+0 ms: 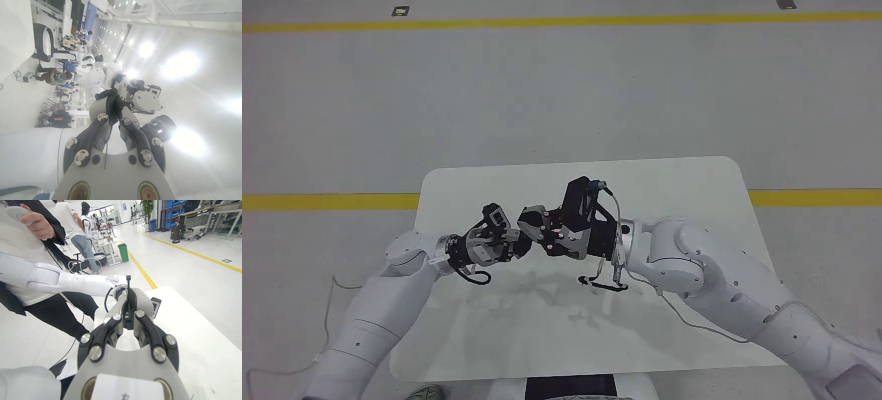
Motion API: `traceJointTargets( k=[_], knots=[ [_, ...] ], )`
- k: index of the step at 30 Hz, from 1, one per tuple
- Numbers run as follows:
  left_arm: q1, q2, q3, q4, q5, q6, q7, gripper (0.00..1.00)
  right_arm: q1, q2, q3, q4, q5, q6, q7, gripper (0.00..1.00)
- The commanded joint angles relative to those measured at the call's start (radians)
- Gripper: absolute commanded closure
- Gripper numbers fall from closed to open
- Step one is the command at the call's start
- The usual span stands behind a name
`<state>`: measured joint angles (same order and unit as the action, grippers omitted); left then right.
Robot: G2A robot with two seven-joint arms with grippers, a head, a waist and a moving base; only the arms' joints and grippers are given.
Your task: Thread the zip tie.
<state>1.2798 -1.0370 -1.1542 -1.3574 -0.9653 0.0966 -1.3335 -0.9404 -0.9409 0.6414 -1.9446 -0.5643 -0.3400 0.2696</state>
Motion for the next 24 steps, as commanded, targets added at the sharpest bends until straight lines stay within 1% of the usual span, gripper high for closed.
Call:
traceJointTargets(
  k=[1, 7, 14, 17, 24],
  knots=[
    [0.014, 0.006, -0.013, -0.014, 0.011, -0.001, -0.006, 1.00, 0.000, 0.000, 0.000, 0.000, 0.000, 0.000, 0.000, 1.00],
    [0.049, 0.025, -0.061, -0.052, 0.049, -0.007, -0.031, 1.00, 0.000, 0.000, 0.000, 0.000, 0.000, 0.000, 0.000, 1.00],
    [0.077, 0.043, -0.114, -0.077, 0.062, -0.007, -0.055, 1.00, 0.000, 0.000, 0.000, 0.000, 0.000, 0.000, 0.000, 1.00],
    [0.086, 0.047, -0.124, -0.087, 0.066, -0.006, -0.056, 1.00, 0.000, 0.000, 0.000, 0.000, 0.000, 0.000, 0.000, 1.00],
    [0.086, 0.047, -0.124, -0.087, 0.066, -0.006, -0.056, 1.00, -0.002, 0.000, 0.000, 0.000, 0.000, 0.000, -0.001, 1.00]
  ],
)
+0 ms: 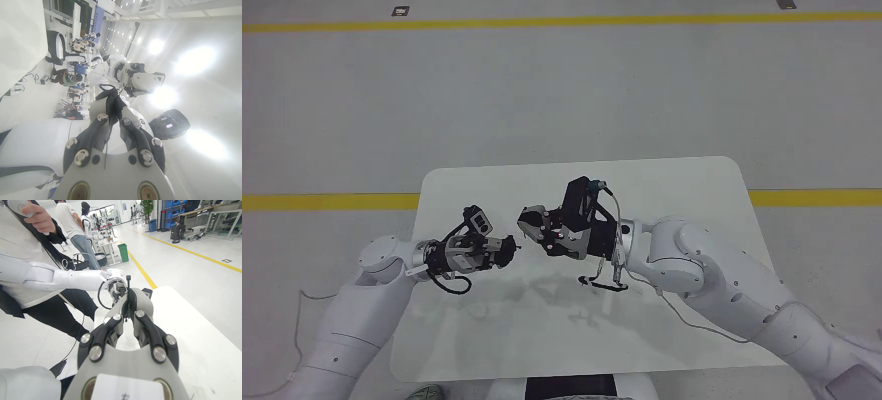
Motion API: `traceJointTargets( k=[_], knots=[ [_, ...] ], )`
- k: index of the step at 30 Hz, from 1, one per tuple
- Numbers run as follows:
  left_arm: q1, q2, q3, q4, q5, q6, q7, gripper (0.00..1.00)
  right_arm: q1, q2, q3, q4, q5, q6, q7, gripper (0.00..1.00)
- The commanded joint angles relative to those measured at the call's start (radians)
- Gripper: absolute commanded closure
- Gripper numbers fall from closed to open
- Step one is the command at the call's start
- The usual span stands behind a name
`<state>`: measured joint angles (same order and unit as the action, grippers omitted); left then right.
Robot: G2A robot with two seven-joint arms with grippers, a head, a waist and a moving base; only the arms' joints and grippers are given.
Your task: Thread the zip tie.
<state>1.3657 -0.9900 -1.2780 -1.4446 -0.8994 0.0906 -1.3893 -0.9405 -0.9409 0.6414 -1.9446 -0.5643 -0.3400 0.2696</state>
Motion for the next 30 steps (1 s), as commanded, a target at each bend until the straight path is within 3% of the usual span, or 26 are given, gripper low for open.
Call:
traceJointTargets(
  k=[1, 10, 23, 30],
  knots=[
    [0.000, 0.000, 0.000, 0.000, 0.000, 0.000, 0.000, 1.00, -0.007, -0.001, 0.000, -0.004, -0.003, 0.000, -0.003, 1.00],
    [0.000, 0.000, 0.000, 0.000, 0.000, 0.000, 0.000, 1.00, 0.041, 0.008, -0.056, -0.024, -0.005, 0.000, 0.020, 1.00],
    [0.000, 0.000, 0.000, 0.000, 0.000, 0.000, 0.000, 1.00, 0.184, 0.019, -0.223, 0.059, 0.058, 0.000, -0.138, 1.00],
    [0.000, 0.000, 0.000, 0.000, 0.000, 0.000, 0.000, 1.00, 0.186, 0.019, -0.227, 0.064, 0.058, 0.000, -0.138, 1.00]
  ],
)
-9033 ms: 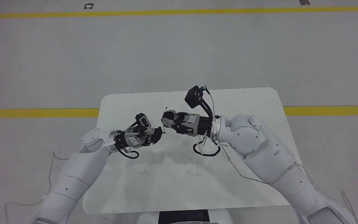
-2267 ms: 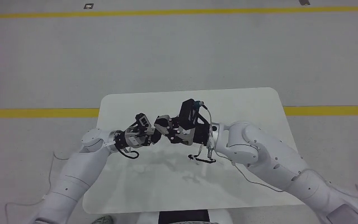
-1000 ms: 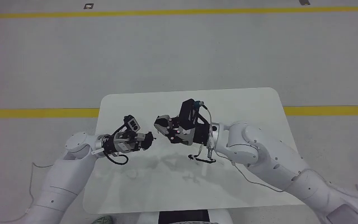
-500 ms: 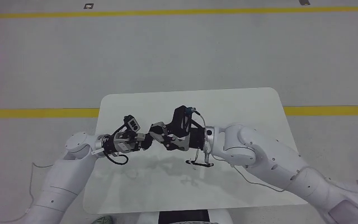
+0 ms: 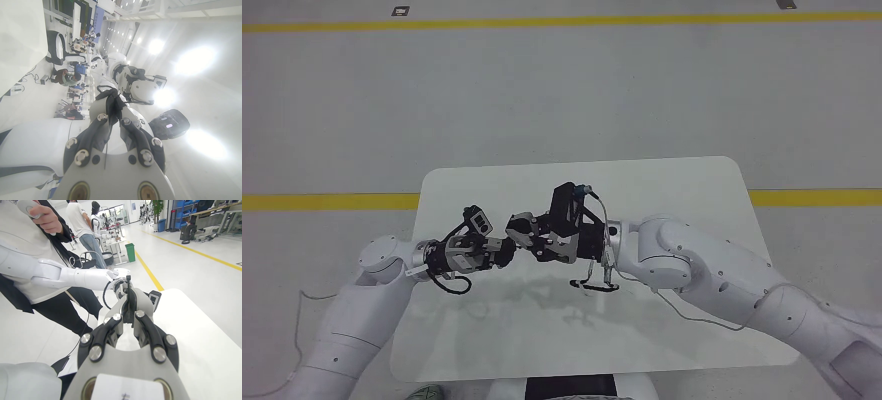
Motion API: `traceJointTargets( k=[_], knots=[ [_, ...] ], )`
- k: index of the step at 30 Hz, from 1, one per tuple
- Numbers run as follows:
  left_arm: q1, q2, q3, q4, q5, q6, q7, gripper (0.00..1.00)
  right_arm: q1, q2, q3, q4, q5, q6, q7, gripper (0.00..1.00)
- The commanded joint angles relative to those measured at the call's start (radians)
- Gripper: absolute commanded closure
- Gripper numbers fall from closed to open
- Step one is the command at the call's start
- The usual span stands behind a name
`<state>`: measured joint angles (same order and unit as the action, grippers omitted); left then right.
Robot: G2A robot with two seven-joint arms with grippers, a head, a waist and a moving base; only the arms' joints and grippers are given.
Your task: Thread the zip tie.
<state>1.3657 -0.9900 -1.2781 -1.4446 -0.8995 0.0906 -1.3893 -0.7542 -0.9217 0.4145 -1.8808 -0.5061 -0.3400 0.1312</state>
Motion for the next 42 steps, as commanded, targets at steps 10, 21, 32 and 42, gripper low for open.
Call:
traceJointTargets(
  k=[10, 21, 32, 42],
  knots=[
    [0.000, 0.000, 0.000, 0.000, 0.000, 0.000, 0.000, 1.00, -0.019, -0.002, 0.012, -0.002, -0.021, 0.004, 0.006, 1.00],
    [0.000, 0.000, 0.000, 0.000, 0.000, 0.000, 0.000, 1.00, -0.074, -0.005, 0.065, -0.005, -0.068, 0.000, 0.035, 1.00],
    [0.000, 0.000, 0.000, 0.000, 0.000, 0.000, 0.000, 1.00, -0.103, -0.010, 0.093, -0.008, -0.074, 0.000, 0.055, 1.00],
    [0.000, 0.000, 0.000, 0.000, 0.000, 0.000, 0.000, 1.00, -0.113, -0.011, 0.103, -0.022, -0.073, 0.000, 0.077, 1.00]
  ],
)
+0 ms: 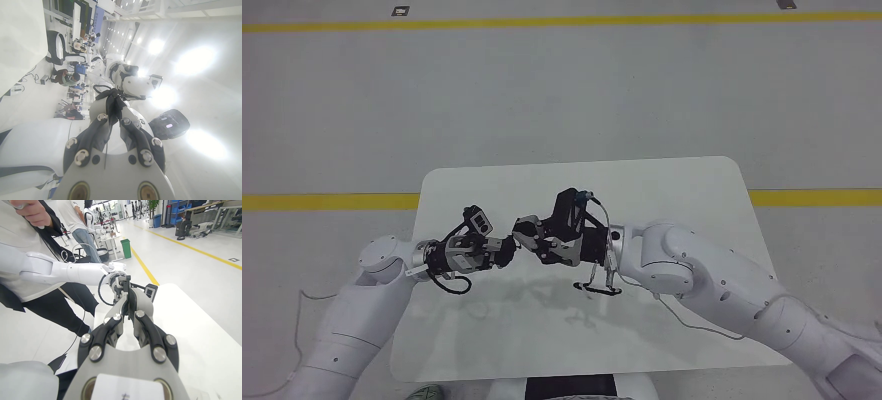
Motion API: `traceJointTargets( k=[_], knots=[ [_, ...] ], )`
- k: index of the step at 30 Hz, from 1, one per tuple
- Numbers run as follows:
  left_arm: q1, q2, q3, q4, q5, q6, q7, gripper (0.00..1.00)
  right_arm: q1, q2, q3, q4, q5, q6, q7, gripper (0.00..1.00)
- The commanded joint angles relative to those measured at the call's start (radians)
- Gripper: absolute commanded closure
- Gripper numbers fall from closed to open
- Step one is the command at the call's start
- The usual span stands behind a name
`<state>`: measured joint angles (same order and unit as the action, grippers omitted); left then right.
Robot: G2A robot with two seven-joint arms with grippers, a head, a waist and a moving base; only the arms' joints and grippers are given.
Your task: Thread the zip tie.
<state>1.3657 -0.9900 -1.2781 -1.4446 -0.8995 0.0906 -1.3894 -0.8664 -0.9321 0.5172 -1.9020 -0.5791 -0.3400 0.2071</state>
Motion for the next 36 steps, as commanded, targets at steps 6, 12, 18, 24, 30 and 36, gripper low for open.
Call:
traceJointTargets(
  k=[6, 12, 18, 24, 30, 36],
  knots=[
    [0.000, 0.000, 0.000, 0.000, 0.000, 0.000, 0.000, 1.00, -0.002, -0.003, 0.001, 0.002, -0.001, 0.000, 0.005, 1.00],
    [0.000, 0.000, 0.000, 0.000, 0.000, 0.000, 0.000, 1.00, -0.003, -0.007, 0.001, 0.003, -0.004, 0.000, 0.004, 1.00],
    [0.000, 0.000, 0.000, 0.000, 0.000, 0.000, 0.000, 1.00, -0.003, -0.011, 0.001, 0.008, -0.007, 0.000, 0.004, 1.00],
    [0.000, 0.000, 0.000, 0.000, 0.000, 0.000, 0.000, 1.00, -0.003, -0.014, -0.001, 0.012, -0.002, 0.000, 0.014, 1.00],
    [0.000, 0.000, 0.000, 0.000, 0.000, 0.000, 0.000, 1.00, -0.003, -0.014, -0.001, 0.014, -0.001, 0.000, 0.022, 1.00],
    [0.000, 0.000, 0.000, 0.000, 0.000, 0.000, 0.000, 1.00, -0.005, -0.013, -0.002, 0.020, -0.002, 0.000, 0.028, 1.00]
  ],
)
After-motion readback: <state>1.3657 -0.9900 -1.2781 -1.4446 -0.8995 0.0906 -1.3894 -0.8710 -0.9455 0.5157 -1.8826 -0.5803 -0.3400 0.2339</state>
